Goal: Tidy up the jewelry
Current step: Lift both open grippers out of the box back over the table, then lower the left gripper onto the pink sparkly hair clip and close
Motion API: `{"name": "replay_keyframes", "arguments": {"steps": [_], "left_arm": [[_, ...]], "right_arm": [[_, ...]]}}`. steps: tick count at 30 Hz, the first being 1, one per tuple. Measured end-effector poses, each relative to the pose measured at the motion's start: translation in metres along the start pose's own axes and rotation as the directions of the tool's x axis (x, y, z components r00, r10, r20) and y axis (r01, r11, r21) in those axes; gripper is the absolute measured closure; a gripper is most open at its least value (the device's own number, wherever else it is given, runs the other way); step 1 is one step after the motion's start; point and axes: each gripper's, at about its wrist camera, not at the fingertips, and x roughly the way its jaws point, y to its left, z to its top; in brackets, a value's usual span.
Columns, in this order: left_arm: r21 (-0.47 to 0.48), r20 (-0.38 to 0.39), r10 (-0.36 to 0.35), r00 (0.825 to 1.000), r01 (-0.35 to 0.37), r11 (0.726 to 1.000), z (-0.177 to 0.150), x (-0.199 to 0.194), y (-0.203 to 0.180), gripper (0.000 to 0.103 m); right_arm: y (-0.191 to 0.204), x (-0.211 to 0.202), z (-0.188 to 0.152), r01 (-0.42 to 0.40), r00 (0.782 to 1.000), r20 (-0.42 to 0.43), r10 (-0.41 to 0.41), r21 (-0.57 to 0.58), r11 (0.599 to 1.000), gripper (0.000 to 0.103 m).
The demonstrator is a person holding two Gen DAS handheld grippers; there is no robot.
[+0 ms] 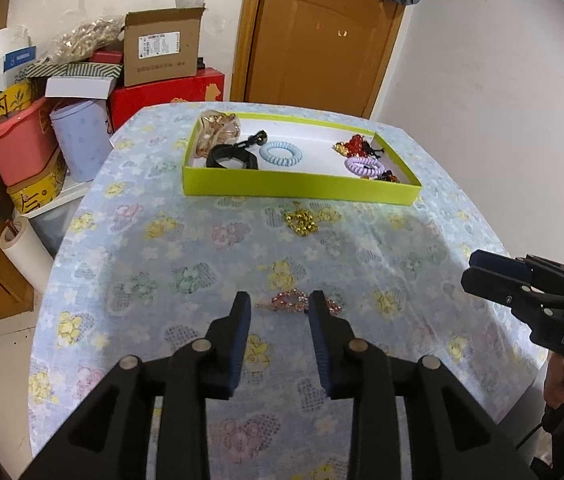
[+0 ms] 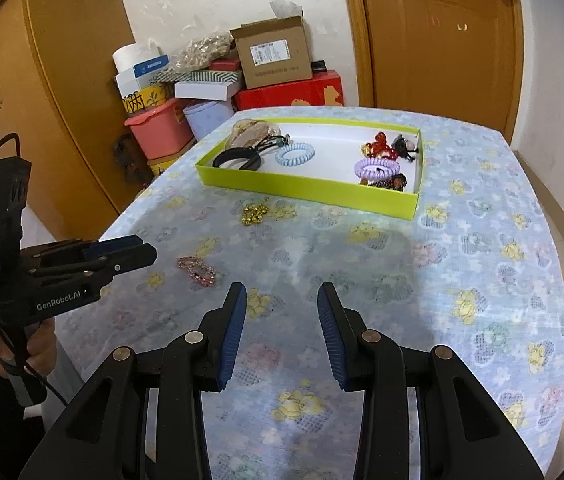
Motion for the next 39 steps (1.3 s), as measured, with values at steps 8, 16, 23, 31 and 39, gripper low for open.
{"name": "replay_keyframes", "arguments": {"steps": [8,16,23,31,39], "left_arm": [[0.082,-0.020,-0.046,0.999,0.047,0.996,0.005,0.022,-0.004,0.058],[0.127,-0.068,-0.142,0.987,0.150,0.980,0.002,0.033,-0.009,0.058],[0.210,-0.089,-0.157,0.984,0.172,0.962,-0.012,0.023,-0.021,0.058],[0.320,-0.087,-0.081,0.993,0.105,0.941,-0.008,0.038,-0.028,0.058],[0.321,-0.051,-0.046,0.998,0.060,0.945,-0.009,0.043,-0.035,0.090]], "right_arm": [[-0.001,0.006,0.000,-0.002,1.000,-0.020,0.002,-0.001,1.000,0.065],[-0.008,0.009,-0.001,0.007,0.999,-0.037,-0.007,0.013,1.000,0.065],[-0.010,0.008,0.000,0.006,0.999,-0.033,-0.005,0.026,1.000,0.065],[-0.009,0.007,-0.001,0.008,0.999,-0.035,-0.007,0.025,1.000,0.065],[-0.008,0.010,-0.001,0.005,0.999,-0.038,-0.004,0.034,0.999,0.065]]}}
